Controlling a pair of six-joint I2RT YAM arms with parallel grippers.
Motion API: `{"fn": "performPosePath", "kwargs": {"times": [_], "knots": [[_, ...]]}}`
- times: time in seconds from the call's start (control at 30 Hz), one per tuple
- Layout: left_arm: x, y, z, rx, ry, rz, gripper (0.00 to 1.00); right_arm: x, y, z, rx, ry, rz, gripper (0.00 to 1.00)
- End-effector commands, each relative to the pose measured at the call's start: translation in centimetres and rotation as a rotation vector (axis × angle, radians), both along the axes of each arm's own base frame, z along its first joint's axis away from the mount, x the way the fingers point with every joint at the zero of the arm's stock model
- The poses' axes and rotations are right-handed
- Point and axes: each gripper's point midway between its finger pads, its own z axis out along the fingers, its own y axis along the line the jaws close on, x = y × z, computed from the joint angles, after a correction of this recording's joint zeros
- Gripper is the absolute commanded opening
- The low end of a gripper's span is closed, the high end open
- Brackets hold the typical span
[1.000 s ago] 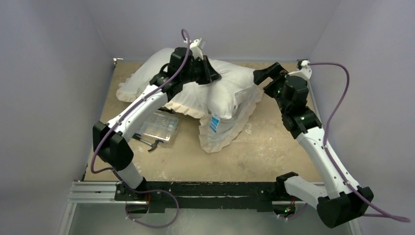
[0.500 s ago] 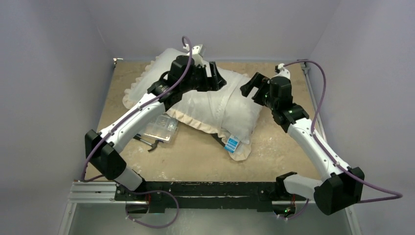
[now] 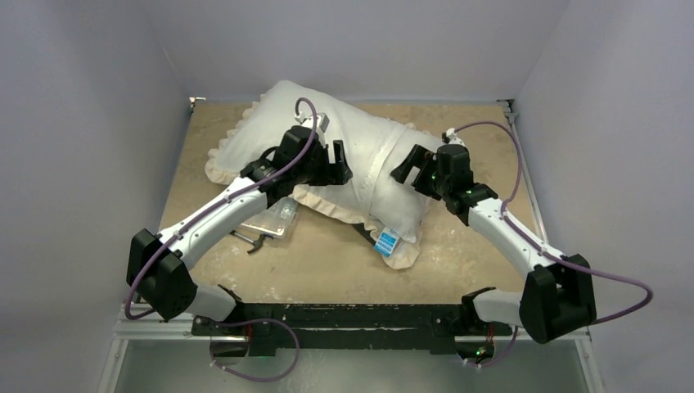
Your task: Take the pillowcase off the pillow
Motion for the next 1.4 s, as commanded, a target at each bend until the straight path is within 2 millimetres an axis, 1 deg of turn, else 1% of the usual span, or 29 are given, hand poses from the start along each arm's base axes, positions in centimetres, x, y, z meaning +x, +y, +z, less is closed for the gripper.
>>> {"fn": "performPosePath", "kwargs": {"times": [0.0,0.07,0.13,0.2,0.27,0.3,0.33,0.4,0.47,0.5,0.57,0.63,0.7,0.73,0.77,0.87,1.0,1.07,1.13,1.23,1.3,1.37], "knots": [[0.0,-0.3,0.7,-0.032,-0.025,-0.014,0.78,-0.6,3.1,-3.1,0.075,0.013,0.16,0.99],[-0.7,-0.9,-0.1,-0.054,0.004,-0.048,0.78,-0.9,3.8,-4.0,0.105,0.007,0.198,0.97],[-1.0,-1.2,-0.9,-0.068,0.026,-0.061,0.78,-1.6,4.7,-4.5,0.139,-0.008,0.255,0.82],[-1.2,-1.7,-1.5,-0.081,0.046,-0.076,0.77,-1.6,5.1,-4.6,0.148,-0.026,0.275,0.56],[-1.6,-2.2,-2.1,-0.096,0.064,-0.092,0.77,-1.2,5.1,-4.4,0.138,-0.043,0.279,0.26],[-1.7,-2.4,-2.3,-0.101,0.072,-0.096,0.77,-1.0,5.0,-4.1,0.131,-0.056,0.278,0.11],[-1.9,-2.8,-2.5,-0.104,0.076,-0.102,0.76,-0.8,5.0,-3.6,0.125,-0.073,0.276,0.0],[-2.1,-3.4,-2.7,-0.104,0.074,-0.108,0.76,-0.5,5.0,-2.1,0.125,-0.12,0.279,0.0],[-2.3,-4.1,-2.8,-0.093,0.068,-0.11,0.76,-0.4,5.1,0.0,0.137,-0.179,0.282,0.0],[-2.4,-4.5,-2.7,-0.085,0.062,-0.112,0.76,-0.4,5.1,1.2,0.144,-0.213,0.285,0.0],[-2.2,-5.3,-1.9,-0.055,0.027,-0.098,0.74,-0.5,5.1,2.3,0.15,-0.241,0.284,0.0],[-1.9,-5.5,-1.0,0.005,-0.027,-0.048,0.73,-0.4,5.0,2.3,0.145,-0.242,0.279,0.0],[-1.8,-6.0,-0.2,0.064,-0.088,-0.013,0.71,-0.5,4.9,1.7,0.141,-0.225,0.273,0.0],[-1.2,-5.6,0.0,0.1,-0.12,0.034,0.69,-0.6,4.9,1.4,0.14,-0.216,0.273,0.0],[-0.9,-5.6,-0.1,0.119,-0.126,0.049,0.67,-0.7,5.0,1.2,0.141,-0.211,0.274,0.0],[0.2,-5.3,-0.5,0.183,-0.163,0.103,0.62,-1.0,5.1,1.3,0.15,-0.212,0.277,0.0],[0.9,-6.2,-1.3,0.198,-0.181,0.094,0.6,-1.1,4.9,1.8,0.15,-0.221,0.264,0.0],[1.3,-6.4,-2.2,0.216,-0.177,0.099,0.56,-1.1,4.8,1.9,0.149,-0.218,0.253,0.0],[1.4,-6.6,-2.9,0.229,-0.167,0.093,0.5,-1.2,4.7,2.1,0.15,-0.218,0.246,0.0],[1.1,-7.2,-3.3,0.208,-0.154,0.069,0.47,-1.3,4.5,2.3,0.151,-0.218,0.233,0.0],[0.8,-7.0,-3.7,0.203,-0.151,0.065,0.4,-1.3,4.3,2.4,0.148,-0.217,0.226,0.0],[0.8,-6.2,-4.2,0.229,-0.152,0.086,0.3,-1.0,3.9,2.6,0.135,-0.216,0.199,0.0]]}}
